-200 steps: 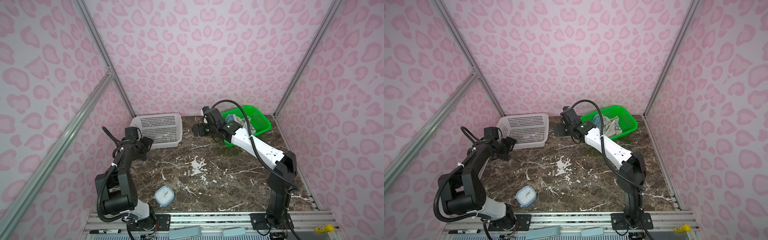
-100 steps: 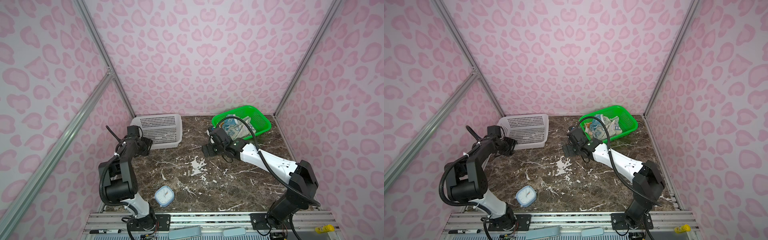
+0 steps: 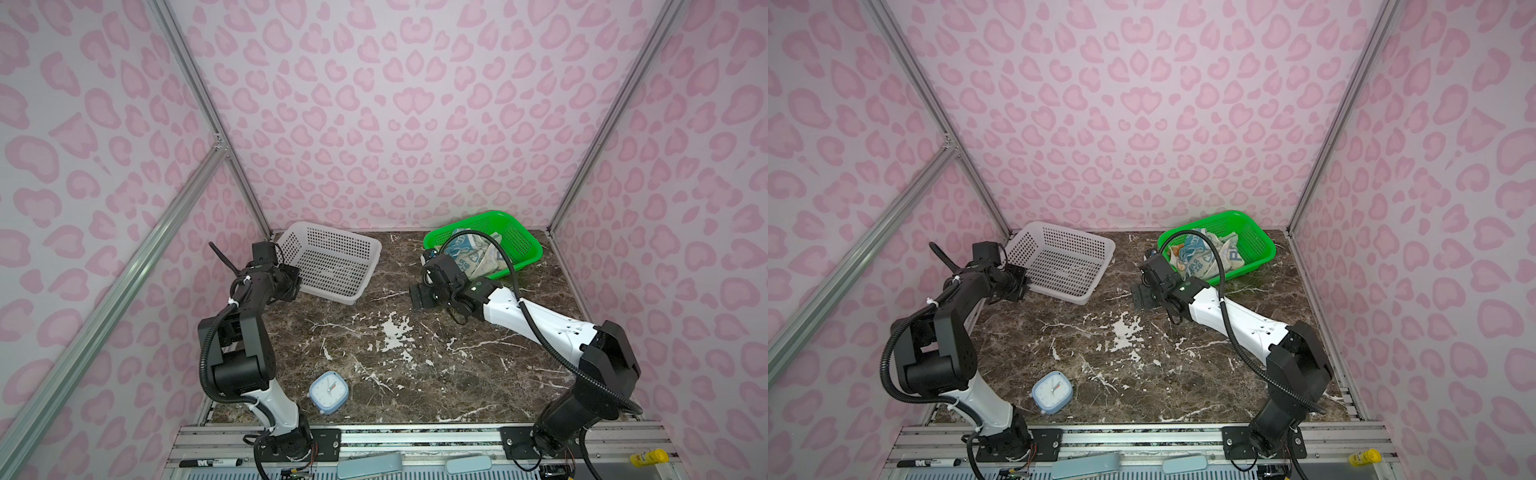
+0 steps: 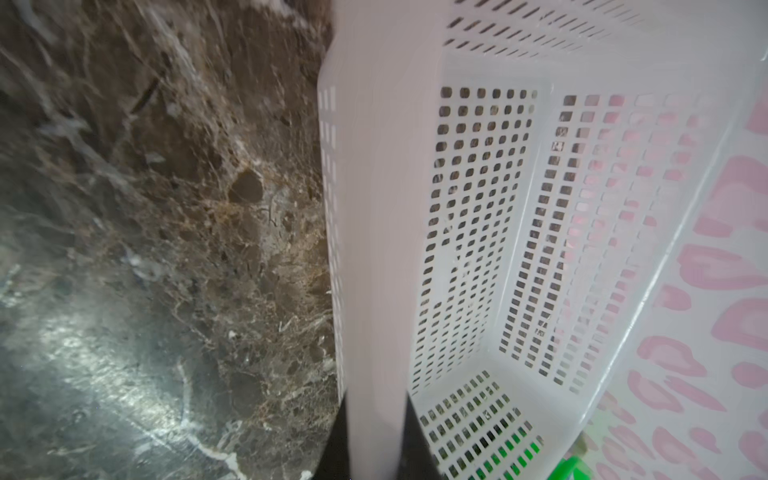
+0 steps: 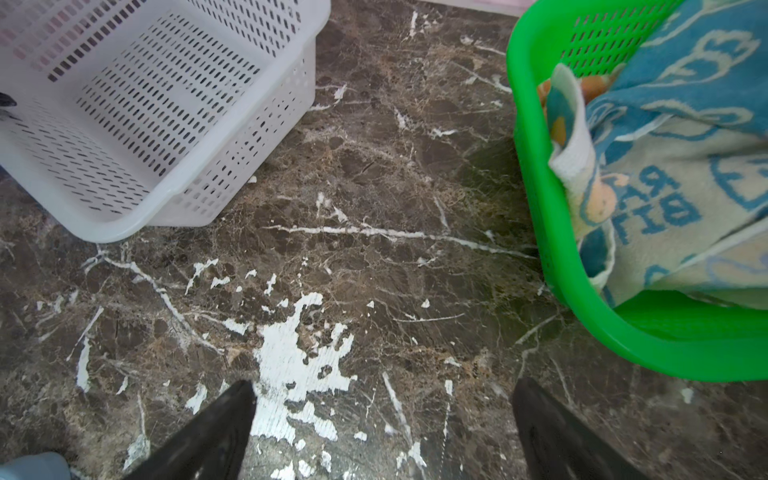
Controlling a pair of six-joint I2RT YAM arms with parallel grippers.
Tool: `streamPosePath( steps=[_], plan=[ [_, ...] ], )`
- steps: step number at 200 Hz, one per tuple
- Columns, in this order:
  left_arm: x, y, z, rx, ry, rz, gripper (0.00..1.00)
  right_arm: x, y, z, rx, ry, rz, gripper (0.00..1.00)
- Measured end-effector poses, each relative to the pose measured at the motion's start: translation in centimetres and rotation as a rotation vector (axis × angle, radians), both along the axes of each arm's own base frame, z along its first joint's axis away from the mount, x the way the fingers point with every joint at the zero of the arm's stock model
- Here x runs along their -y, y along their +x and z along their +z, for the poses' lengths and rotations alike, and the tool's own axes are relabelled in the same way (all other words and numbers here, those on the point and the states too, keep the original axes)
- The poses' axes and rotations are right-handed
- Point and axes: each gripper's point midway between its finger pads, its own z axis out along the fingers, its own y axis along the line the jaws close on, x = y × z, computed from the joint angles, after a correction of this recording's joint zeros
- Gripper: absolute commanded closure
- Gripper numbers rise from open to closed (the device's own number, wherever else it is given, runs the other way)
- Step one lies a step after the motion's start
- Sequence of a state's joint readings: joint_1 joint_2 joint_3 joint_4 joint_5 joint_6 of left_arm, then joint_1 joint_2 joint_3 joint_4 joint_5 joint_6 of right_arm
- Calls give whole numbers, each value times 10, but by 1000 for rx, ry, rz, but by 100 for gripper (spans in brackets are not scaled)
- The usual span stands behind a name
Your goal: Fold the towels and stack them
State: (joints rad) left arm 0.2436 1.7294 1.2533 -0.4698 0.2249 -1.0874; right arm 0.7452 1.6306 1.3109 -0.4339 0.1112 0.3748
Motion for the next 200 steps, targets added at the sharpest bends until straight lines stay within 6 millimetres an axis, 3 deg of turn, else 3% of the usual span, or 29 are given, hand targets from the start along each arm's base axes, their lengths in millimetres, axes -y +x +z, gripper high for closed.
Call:
streamPosePath(
  steps=[61,92,105,118,163,170,200],
  plan=[
    [-35,-10,-6,-27,-17,169,97,20,5,9,15,25,-35,2],
    [-42,-9,-8,-39,-25,208,87,45,3,-2,-9,22,-74,2],
    [-46,-5,-8,-37,-21,211,79,55,4,-4,-17,28,-98,2],
    [-50,-4,-8,-37,-1,210,65,64,6,-4,-23,37,-118,2],
    [-50,-11,-13,-44,10,200,4,93,25,-4,-43,43,-207,2],
    [-49,-15,-14,-46,9,200,0,95,28,-4,-45,42,-215,2],
    [-37,-23,-5,-10,16,164,3,106,46,-13,-71,29,-256,2]
  ],
)
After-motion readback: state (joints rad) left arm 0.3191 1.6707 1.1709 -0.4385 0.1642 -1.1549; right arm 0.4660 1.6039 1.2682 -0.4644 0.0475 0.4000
